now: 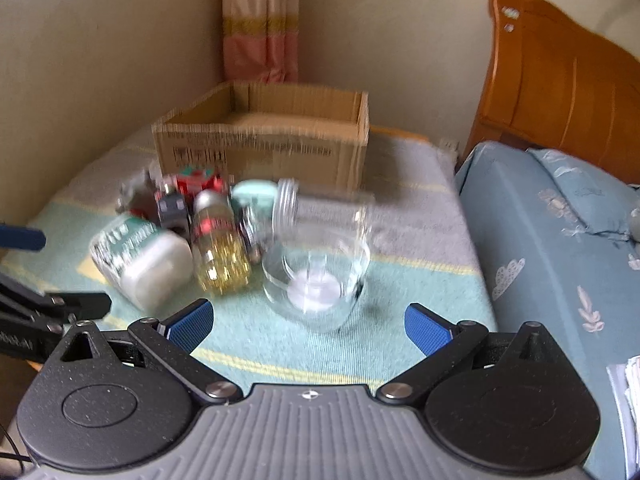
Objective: Organize rigid objects
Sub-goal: 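Grasp the green-white swab tub with left tool while right tool grasps the clear cup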
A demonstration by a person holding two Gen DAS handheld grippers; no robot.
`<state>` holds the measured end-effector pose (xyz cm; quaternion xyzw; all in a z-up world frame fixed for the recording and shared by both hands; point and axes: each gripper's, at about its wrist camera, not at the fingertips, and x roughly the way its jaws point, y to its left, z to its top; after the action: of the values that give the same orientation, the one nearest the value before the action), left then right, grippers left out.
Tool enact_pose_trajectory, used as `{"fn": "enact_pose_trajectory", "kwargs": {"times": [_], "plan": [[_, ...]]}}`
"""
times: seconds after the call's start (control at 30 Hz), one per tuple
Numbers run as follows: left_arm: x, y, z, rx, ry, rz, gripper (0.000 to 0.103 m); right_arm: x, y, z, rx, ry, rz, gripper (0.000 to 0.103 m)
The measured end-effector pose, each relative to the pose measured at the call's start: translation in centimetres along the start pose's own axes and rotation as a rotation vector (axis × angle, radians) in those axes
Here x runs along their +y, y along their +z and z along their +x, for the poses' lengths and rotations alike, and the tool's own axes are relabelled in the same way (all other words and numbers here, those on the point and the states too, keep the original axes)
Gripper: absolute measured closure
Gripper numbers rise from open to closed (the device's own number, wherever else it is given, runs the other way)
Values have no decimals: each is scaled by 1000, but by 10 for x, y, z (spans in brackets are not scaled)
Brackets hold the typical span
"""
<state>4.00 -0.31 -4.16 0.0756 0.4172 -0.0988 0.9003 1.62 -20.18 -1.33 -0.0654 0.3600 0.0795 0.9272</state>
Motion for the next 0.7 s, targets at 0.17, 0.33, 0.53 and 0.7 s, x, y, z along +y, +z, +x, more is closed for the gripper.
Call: {"fn": "enact_pose_trajectory", "kwargs": {"times": [0.17,0.33,0.53,0.7], "plan": [[1,-4,23,48,-38,-18,1,-6,-16,32,94,4,-15,0],[2,-4,37,57,-72,-49,1,-14,-23,45,114,56,8,0],[0,-2,47,52,-59,-45,1,-23,-20,48,82,108,-43,0],[2,5,50,65,-54,-52,0,-33,-16,58,37,199,-131,0]]}}
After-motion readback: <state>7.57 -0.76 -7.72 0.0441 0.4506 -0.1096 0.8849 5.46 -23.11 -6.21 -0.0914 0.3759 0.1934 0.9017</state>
